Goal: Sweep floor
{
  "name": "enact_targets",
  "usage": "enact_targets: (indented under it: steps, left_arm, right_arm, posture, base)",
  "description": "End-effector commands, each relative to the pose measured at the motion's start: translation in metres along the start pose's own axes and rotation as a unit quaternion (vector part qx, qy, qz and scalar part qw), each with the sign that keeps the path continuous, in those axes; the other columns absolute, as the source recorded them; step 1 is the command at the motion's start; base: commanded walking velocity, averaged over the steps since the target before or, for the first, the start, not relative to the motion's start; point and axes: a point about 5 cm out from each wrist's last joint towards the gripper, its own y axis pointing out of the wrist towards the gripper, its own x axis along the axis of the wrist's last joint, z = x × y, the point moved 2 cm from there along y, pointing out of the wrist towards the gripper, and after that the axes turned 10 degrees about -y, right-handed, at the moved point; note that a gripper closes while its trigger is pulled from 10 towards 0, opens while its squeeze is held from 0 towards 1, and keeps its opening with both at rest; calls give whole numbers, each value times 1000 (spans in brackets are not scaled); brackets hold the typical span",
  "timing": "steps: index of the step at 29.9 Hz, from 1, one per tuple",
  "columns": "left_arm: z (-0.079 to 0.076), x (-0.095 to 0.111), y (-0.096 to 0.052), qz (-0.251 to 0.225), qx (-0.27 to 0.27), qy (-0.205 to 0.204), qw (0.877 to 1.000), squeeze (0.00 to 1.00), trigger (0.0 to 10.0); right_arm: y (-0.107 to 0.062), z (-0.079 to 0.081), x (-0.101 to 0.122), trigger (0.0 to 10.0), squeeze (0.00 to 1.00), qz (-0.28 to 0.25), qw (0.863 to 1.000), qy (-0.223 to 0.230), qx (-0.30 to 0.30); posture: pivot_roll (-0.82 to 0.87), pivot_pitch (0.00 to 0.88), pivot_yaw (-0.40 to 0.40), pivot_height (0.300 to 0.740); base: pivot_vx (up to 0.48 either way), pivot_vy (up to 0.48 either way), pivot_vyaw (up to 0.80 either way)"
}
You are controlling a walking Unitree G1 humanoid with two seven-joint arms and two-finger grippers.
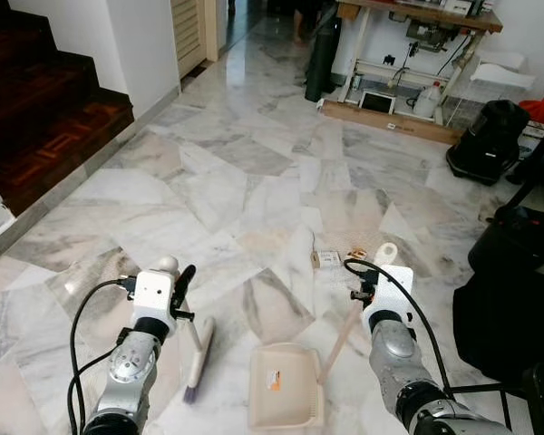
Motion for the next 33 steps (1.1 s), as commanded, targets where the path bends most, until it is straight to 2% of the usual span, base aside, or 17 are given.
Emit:
enact_targets:
  steps: [1,9,24,30,33]
  left_arm:
    - [-5,13,6,-28,-8,1,1000,0,10000]
    - [-8,12,4,-27,-7,-9,1000,0,10000]
    - [-13,5,1,-15,-1,-25,1000,0,10000]
    - [-12,5,1,-14,3,-28,1000,0,10000]
    - [-11,5,1,-13,4,-27,1000,0,10000]
  right_arm:
    - [7,-6,26,10000,0,-54,998,13,-16]
    - [5,-7,26,10000,0,-59,998,-1,-29]
    - [-1,13,16,10000,0,-46,999,9,-1]
    - [-2,14,12,10000,0,-35,999,3,1]
    - [-2,14,12,10000,0,-36,999,8,4]
  posture:
    - [4,2,-111,740]
    - [9,0,-120,740]
    - [17,0,-130,740]
    - [18,0,-131,740]
    - [18,0,-132,740]
  base:
    - [0,0,0]
    - [0,0,0]
    - [0,0,0]
    - [80,0,0]
    - [160,0,-563]
